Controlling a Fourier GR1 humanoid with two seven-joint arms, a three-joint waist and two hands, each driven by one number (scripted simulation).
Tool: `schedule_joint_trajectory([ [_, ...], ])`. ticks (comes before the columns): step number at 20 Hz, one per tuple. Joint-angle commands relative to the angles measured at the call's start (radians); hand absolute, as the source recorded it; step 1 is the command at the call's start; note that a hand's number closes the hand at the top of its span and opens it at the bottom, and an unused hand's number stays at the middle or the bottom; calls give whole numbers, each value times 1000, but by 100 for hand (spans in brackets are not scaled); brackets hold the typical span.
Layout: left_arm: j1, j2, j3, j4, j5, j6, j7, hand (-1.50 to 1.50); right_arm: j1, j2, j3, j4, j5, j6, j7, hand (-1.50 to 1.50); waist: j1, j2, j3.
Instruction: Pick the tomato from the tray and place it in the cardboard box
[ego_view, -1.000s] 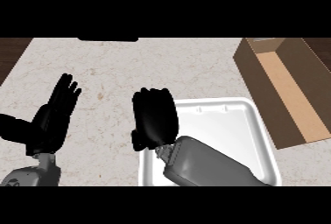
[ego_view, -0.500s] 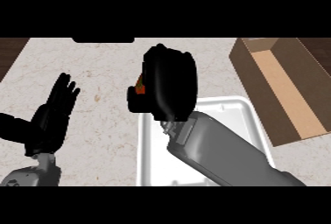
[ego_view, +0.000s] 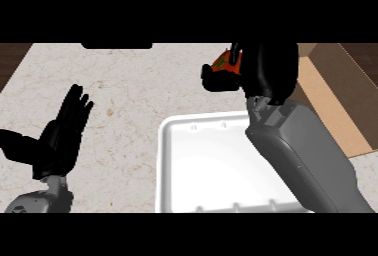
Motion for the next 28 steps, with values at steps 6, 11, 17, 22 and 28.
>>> schedule_joint_trajectory([
  [6, -10, 13, 40, 3, 21, -25, 6, 0, 32, -167, -162, 175, 35, -58, -180, 150, 7, 3, 0],
  [11, 56, 15, 38, -34, 40, -75, -25, 0, 57, -188, -198, 337, 54, -130, -298, 150, 16, 4, 0],
  [17, -47, 6, 53, 44, 32, -58, -10, 0, 19, -268, -270, 552, 17, -121, -474, 150, 19, 10, 0],
  [22, -12, -16, 14, -7, -3, -36, -16, 0, 83, -289, -237, 719, 20, 76, -457, -150, 33, 15, 1],
  [28, -8, -12, 22, 31, -3, -58, -24, 0, -13, -290, -358, 888, -44, -98, -650, -150, 26, 11, 1],
])
